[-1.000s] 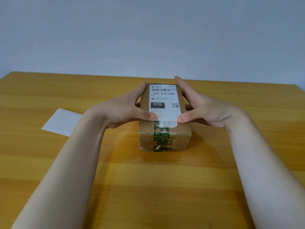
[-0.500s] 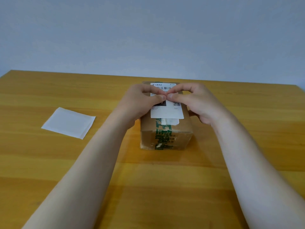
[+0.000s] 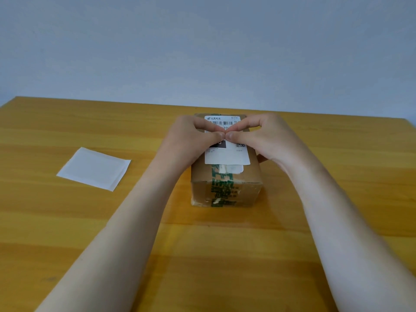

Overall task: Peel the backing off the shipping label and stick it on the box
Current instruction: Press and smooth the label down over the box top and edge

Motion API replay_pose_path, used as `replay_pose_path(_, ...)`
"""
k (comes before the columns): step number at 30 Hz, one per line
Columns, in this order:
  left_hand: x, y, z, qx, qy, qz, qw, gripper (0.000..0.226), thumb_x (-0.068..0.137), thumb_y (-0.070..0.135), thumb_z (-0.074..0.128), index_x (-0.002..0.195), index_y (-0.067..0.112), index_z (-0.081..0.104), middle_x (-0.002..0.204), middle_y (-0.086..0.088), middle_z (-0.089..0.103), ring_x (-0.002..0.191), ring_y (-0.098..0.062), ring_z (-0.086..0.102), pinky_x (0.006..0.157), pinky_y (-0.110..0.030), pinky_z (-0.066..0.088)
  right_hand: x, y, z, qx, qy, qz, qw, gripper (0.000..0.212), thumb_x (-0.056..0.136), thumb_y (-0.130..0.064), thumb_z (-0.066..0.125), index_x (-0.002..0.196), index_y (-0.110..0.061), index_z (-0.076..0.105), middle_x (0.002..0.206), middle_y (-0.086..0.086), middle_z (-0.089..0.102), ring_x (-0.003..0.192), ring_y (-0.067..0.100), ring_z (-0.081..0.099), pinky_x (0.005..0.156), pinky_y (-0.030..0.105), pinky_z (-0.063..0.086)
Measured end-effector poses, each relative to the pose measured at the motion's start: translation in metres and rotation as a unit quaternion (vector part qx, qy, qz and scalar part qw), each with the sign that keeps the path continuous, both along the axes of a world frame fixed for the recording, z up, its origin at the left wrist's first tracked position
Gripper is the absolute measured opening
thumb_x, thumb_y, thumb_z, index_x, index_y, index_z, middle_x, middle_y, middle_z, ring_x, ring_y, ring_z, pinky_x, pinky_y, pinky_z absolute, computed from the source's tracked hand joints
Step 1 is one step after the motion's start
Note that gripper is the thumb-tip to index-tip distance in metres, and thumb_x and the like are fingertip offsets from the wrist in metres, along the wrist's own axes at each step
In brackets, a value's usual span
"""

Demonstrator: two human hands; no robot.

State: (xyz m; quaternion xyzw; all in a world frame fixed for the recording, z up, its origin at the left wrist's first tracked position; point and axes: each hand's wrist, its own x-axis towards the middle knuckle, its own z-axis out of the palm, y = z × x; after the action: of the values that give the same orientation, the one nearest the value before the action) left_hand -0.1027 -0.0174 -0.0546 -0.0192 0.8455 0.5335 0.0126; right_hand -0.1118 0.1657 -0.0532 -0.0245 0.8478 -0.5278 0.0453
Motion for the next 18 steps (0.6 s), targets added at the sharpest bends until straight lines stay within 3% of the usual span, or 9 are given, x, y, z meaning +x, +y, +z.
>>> replay_pose_path(3,0.003,-0.003,0.003,-0.02,0.005,-0.017,1.0,0.008,0.091,0.034,0.079,0.093,0.037,0.085,0.098,0.012,0.078,0.094,-0.008,0.07,0.08,-0.036,0.061,0.004,0.002,0.004,0.03,-0.002,0.012,0.999,0.008,0.088,-0.038,0.084,0.095,-0.035,0.083,0.123,-0.011,0.072,0.092,0.01,0.072,0.048,0.029,0.059)
replay_pose_path(5,0.006,-0.005,0.007,-0.045,0.004,-0.04,0.998,0.013,0.092,0.036,0.077,0.102,0.041,0.084,0.112,0.013,0.076,0.098,-0.004,0.067,0.078,-0.03,0.06,0.005,0.003,0.008,0.068,0.001,0.02,0.997,0.012,0.087,-0.044,0.084,0.099,-0.04,0.081,0.139,-0.014,0.065,0.108,0.008,0.063,0.051,0.025,0.056)
replay_pose_path(9,0.008,-0.009,0.015,-0.072,-0.025,-0.099,0.992,0.035,0.093,0.036,0.077,0.128,0.041,0.075,0.143,0.008,0.062,0.115,-0.011,0.064,0.093,-0.033,0.058,0.007,0.006,0.015,0.106,-0.033,0.029,0.993,0.029,0.082,-0.048,0.087,0.109,-0.049,0.078,0.149,-0.018,0.055,0.118,0.017,0.063,0.065,0.042,0.068)
replay_pose_path(12,0.008,-0.01,0.019,-0.082,-0.048,-0.131,0.987,0.049,0.093,0.037,0.077,0.141,0.042,0.065,0.133,0.014,0.057,0.113,-0.009,0.059,0.09,-0.027,0.055,0.009,0.008,0.019,0.124,-0.064,0.052,0.989,0.046,0.082,-0.048,0.087,0.124,-0.057,0.071,0.156,-0.017,0.05,0.118,0.018,0.063,0.071,0.048,0.068)
replay_pose_path(16,0.005,-0.011,0.019,-0.057,-0.095,-0.152,0.982,0.065,0.092,0.035,0.078,0.152,0.042,0.053,0.124,0.018,0.055,0.096,0.001,0.059,0.075,-0.016,0.051,0.008,0.012,0.02,0.118,-0.11,0.083,0.983,0.069,0.081,-0.048,0.087,0.14,-0.064,0.055,0.151,-0.015,0.051,0.113,0.017,0.068,0.074,0.051,0.067)
replay_pose_path(18,0.004,-0.012,0.018,-0.05,-0.113,-0.144,0.982,0.069,0.091,0.036,0.079,0.153,0.045,0.05,0.108,0.027,0.053,0.088,0.005,0.055,0.062,-0.011,0.048,0.007,0.014,0.019,0.111,-0.123,0.09,0.982,0.076,0.079,-0.05,0.087,0.145,-0.065,0.05,0.146,-0.014,0.052,0.112,0.017,0.068,0.074,0.052,0.067)
